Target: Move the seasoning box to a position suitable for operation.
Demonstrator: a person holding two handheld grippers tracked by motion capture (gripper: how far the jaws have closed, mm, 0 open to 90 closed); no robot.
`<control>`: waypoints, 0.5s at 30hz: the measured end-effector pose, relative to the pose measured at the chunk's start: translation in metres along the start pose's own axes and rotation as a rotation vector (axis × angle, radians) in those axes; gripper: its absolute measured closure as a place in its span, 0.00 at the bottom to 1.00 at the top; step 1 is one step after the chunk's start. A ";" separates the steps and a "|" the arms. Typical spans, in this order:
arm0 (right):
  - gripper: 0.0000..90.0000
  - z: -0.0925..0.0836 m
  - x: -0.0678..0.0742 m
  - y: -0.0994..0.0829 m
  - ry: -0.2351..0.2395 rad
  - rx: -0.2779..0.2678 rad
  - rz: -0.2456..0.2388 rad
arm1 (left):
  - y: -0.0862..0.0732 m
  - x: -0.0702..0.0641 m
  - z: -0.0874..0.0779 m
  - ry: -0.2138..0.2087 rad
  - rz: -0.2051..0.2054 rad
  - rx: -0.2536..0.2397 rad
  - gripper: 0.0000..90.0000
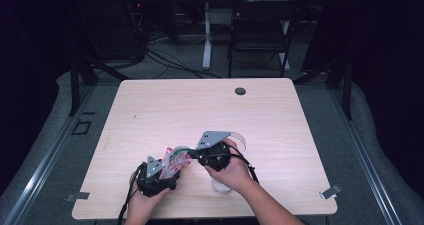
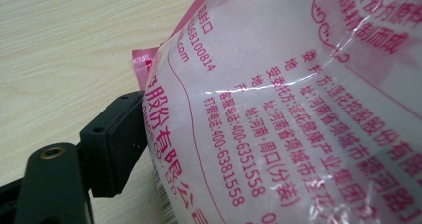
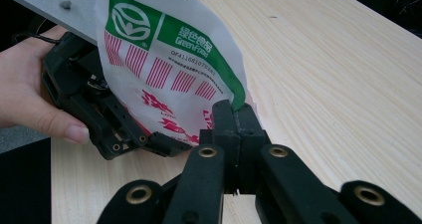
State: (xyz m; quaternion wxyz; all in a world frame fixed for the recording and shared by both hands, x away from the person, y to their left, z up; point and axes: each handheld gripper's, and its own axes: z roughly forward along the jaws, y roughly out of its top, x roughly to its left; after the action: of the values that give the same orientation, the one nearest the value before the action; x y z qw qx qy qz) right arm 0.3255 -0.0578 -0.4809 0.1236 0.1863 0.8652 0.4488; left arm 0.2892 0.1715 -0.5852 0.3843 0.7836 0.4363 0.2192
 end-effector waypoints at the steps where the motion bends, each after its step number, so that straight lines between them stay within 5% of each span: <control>1: 1.00 0.000 0.000 0.000 0.001 0.001 0.001 | 0.000 0.000 0.001 0.001 -0.001 0.008 0.22; 9: 1.00 0.000 0.001 0.000 -0.001 0.000 0.000 | 0.002 0.001 0.005 0.004 0.020 0.095 0.24; 15: 1.00 0.000 0.001 0.000 -0.003 0.004 -0.003 | 0.001 0.001 0.006 0.009 0.024 0.108 0.29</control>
State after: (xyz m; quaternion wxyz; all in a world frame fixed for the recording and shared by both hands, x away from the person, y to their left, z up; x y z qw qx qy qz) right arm 0.3248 -0.0576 -0.4808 0.1252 0.1862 0.8661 0.4466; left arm 0.2944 0.1690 -0.5879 0.3365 0.8073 0.4400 0.2035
